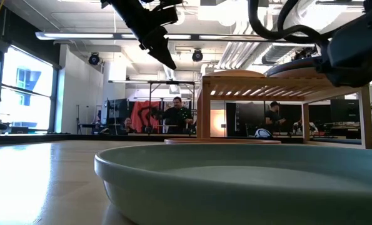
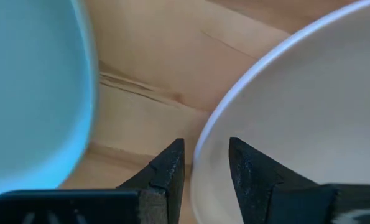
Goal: Place and stack plates onto a shelf
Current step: Stack the white plate on top of the light orange plate on the shelf
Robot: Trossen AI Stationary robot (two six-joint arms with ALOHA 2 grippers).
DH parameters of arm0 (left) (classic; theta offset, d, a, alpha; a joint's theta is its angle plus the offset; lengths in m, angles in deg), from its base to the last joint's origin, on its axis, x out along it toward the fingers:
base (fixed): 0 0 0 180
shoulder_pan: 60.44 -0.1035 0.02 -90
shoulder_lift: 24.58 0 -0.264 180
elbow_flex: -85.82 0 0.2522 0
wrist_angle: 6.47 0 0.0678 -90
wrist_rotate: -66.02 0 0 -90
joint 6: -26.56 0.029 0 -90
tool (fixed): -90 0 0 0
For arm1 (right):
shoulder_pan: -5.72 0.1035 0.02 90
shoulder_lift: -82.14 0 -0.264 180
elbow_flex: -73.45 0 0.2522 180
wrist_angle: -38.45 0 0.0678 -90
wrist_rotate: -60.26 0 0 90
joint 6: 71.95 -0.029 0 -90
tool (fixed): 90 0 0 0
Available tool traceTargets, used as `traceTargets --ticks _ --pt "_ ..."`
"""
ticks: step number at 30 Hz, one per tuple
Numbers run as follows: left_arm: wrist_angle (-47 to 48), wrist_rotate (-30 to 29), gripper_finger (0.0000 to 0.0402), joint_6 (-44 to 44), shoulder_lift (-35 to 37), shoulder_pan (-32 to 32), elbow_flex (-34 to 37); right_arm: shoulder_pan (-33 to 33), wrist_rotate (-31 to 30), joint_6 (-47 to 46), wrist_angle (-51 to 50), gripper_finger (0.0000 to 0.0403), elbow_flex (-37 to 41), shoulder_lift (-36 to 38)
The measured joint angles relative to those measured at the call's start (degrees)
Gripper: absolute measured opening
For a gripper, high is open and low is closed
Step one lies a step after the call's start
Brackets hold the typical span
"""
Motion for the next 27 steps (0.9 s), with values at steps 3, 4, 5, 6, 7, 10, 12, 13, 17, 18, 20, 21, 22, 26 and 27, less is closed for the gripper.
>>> traceTargets --ticks 3,4,5,6,7,10,12,13,17,18,20,21,22,26,27 --pt "0.0 -0.01 0.0122 0.0 0.0 0.0 0.0 0.08 0.02 -0.04 0.06 0.0088 0.0 -0.02" --pt "0.0 -0.02 0.0122 0.0 0.0 0.0 0.0 0.08 0.0 -0.03 0.05 0.0079 0.0 -0.02" --pt "0.0 -0.01 0.0122 0.0 0.0 0.0 0.0 0.08 -0.07 -0.08 0.04 0.0069 0.0 -0.02" --pt "0.0 -0.02 0.0122 0.0 0.0 0.0 0.0 0.08 -0.35 -0.14 0.04 0.0059 0.0 -0.02" --pt "0.0 -0.02 0.0122 0.0 0.0 0.0 0.0 0.08 -0.67 -0.25 0.04 0.0047 0.0 -0.02" --pt "-0.02 -0.02 0.0122 0.0 0.0 0.0 0.0 0.08 -0.94 -0.55 0.0 0.0014 0.0 -0.02" --pt "-0.02 -0.02 0.0122 0.0 0.0 0.0 0.0 0.06 -0.9 -0.59 -0.02 0.0004 0.0 -0.02" --pt "-0.02 -0.02 0.0122 0.0 0.0 0.0 0.0 0.08 -0.9 -0.59 -0.05 0.0005 0.0 -0.02" --pt "-0.09 -0.02 0.0122 0.0 -0.02 0.0 0.0 0.08 -0.36 -0.4 -0.02 0.0001 0.0 -0.02" --pt "-0.11 -0.02 0.0122 0.0 0.0 0.0 0.0 0.08 -0.02 -0.17 -0.02 0.0001 0.0 -0.02" --pt "-0.13 -0.02 0.0122 0.0 -0.02 0.0 0.0 0.08 0.82 -0.09 -0.01 0.0001 0.0 0.02" --pt "-0.13 -0.02 0.0122 0.0 -0.02 0.0 0.0 0.06 1.05 -0.02 0.02 0.0001 -0.02 0.04" --pt "-0.13 -0.02 0.0122 0.01 -0.02 0.0 0.0 0.08 1.23 0.01 -0.36 0.0001 -0.33 0.04" --pt "-0.15 -0.04 0.0122 0.03 -0.02 0.0 0.0 0.08 1.87 1.1 -2.49 0.0 -2.81 0.13" --pt "-0.18 -0.04 0.0122 0.04 -0.02 0.0 0.0 0.08 1.69 1.56 -4.02 0.0 -3.64 0.13"
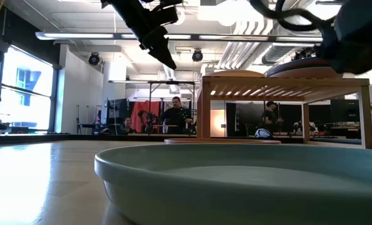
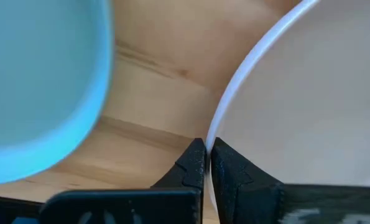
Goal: Place and stack plates onto a shelf
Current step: Stack the white plate on top of the light orange plate on the shelf
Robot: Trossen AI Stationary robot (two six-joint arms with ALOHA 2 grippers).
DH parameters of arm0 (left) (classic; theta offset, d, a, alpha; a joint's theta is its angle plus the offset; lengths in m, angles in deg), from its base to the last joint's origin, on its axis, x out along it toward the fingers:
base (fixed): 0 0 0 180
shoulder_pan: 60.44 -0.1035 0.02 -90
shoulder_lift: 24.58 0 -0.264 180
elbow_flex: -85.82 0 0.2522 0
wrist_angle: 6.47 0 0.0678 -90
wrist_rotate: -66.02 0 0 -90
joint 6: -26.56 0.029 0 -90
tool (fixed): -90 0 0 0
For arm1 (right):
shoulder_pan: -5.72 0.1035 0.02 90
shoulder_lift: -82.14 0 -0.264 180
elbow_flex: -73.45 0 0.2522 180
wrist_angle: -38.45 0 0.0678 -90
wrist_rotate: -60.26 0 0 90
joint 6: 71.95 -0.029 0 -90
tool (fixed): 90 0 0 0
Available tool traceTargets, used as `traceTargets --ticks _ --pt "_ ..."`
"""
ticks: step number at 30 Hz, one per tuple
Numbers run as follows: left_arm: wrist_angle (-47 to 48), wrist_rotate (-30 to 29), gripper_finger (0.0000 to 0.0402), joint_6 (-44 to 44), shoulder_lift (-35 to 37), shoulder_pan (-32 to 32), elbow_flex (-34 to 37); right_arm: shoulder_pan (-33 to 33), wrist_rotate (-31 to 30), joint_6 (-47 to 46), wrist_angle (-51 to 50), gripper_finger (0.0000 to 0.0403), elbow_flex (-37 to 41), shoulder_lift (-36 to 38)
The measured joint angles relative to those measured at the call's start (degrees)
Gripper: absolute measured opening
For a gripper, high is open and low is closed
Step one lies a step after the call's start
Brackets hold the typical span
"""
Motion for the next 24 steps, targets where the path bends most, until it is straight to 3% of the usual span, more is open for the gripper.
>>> traceTargets --ticks 8,16,24 --pt "-0.09 0.0 0.0122 0.01 0.0 0.0 0.0 -0.02 -2.37 3.32 -15.83 0.0 -8.4 0.04" --pt "-0.04 0.01 0.0122 -3.91 0.0 0.0 0.0 -0.04 -8.83 5.25 -22.97 0.0 -16.04 0.07" --pt "-0.02 1.9 0.0122 -10.57 0.0 0.0 0.0 -1.43 -10.91 11.4 -31.85 0.0 -22.97 0.07"
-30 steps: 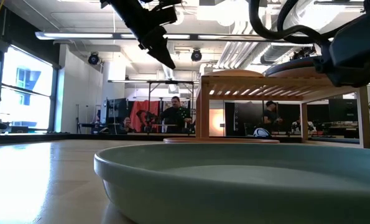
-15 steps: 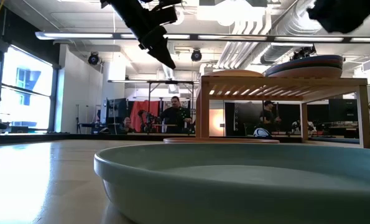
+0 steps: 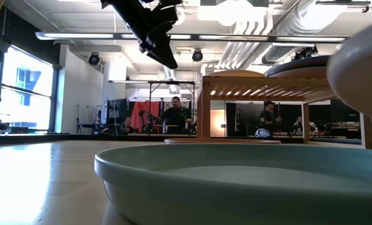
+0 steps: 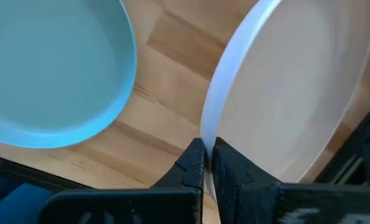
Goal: Place and stack plates onto a shelf
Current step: Stack the white plate on top of the light orange plate on the shelf
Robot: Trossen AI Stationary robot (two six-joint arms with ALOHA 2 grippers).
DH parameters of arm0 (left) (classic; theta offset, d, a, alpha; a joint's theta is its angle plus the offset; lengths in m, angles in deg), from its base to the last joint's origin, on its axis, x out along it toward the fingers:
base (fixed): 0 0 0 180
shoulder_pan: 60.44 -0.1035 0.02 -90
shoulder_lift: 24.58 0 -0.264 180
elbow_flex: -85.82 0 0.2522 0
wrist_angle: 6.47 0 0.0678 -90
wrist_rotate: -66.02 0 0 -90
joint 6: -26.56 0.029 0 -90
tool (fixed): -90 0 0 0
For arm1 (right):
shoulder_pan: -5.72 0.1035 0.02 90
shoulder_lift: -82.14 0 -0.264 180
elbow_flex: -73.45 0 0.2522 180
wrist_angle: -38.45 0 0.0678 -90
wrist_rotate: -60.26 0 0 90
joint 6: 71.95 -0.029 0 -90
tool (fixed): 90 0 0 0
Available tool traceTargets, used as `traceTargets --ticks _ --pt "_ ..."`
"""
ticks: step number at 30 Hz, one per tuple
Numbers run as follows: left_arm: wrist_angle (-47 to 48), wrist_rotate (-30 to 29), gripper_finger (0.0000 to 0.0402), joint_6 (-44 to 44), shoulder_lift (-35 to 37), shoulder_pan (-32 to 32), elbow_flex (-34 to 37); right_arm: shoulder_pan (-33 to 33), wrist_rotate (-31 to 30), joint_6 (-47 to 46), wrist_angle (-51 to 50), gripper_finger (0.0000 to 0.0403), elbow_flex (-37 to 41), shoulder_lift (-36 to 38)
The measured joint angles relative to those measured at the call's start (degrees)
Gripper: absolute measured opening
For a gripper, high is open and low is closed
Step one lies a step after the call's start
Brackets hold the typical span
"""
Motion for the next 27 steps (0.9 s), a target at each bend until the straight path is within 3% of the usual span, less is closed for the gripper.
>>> traceTargets --ticks 7,20,27 --pt "2.57 5.19 0.0122 -6.03 0.44 0.01 -1.62 -1.45 -5.98 6.09 -2.2 0.0 -6.07 0.66" --pt "9.43 5.56 0.0122 -5.58 0.52 -0.81 -14.99 -5.82 -12.65 18.23 -2.38 0.0 -6.49 3.61" --pt "14.76 5.53 0.0122 -5.38 0.55 -3.43 -17.45 -8.27 -15.06 24.03 -2.36 0.0 -6.51 5.81"
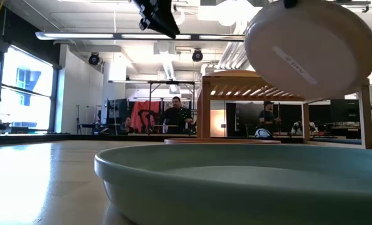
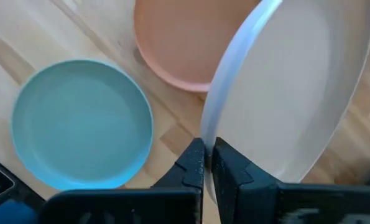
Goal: Place and stack plates onto a shelf
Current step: Stack the white plate on top of the light orange plate on the shelf
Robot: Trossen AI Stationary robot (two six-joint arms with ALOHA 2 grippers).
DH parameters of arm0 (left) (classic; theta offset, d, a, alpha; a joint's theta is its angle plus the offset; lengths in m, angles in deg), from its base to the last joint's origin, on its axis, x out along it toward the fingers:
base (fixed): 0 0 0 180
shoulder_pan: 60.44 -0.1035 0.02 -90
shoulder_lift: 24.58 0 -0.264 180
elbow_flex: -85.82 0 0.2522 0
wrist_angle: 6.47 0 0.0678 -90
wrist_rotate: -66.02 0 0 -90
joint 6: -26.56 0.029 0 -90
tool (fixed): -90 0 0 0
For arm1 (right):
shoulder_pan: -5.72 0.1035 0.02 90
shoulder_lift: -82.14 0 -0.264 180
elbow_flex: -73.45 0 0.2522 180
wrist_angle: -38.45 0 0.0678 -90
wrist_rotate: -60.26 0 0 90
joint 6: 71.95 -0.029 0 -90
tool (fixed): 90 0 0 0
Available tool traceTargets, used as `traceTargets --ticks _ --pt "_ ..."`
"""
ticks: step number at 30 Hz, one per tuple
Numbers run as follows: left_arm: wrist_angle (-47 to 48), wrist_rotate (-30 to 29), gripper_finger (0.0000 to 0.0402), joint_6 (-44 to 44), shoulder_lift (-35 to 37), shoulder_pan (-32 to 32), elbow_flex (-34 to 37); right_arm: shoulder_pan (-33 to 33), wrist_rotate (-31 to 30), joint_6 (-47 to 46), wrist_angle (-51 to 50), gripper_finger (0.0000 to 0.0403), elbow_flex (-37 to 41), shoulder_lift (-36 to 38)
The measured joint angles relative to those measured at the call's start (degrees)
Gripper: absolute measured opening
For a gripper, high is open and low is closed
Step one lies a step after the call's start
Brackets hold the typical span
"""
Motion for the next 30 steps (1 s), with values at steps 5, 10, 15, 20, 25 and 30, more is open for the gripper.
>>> traceTargets --ticks 5,10,15,20,25,30 --pt "5.25 0.6 0.0122 -1.13 0.0 -2.14 -0.08 -1.7 -2.17 7.43 -0.02 0.0 0.0 2.0" --pt "8.61 4.68 0.0122 -4.18 0.0 -3.84 -0.08 -4.64 -1.98 20.88 0.0 0.0 0.0 2.8" --pt "9.84 9.12 0.0122 -8.08 0.0 -4.14 -0.08 -7.93 -1.76 36.68 0.0 0.0 0.0 2.82" --pt "9.95 12.75 0.0122 -13.34 0.0 -4.14 -0.08 -10.03 -1.45 52.19 0.0 0.0 0.0 2.82" --pt "9.98 14.54 0.0122 -17.94 0.0 -4.08 -0.08 -10.64 -2.15 64.5 0.08 0.0 0.0 2.82" --pt "10.89 14.58 0.0122 -20.83 0.0 -4.07 -0.08 -10.64 -2.13 75.06 2.25 0.0 0.0 2.82"
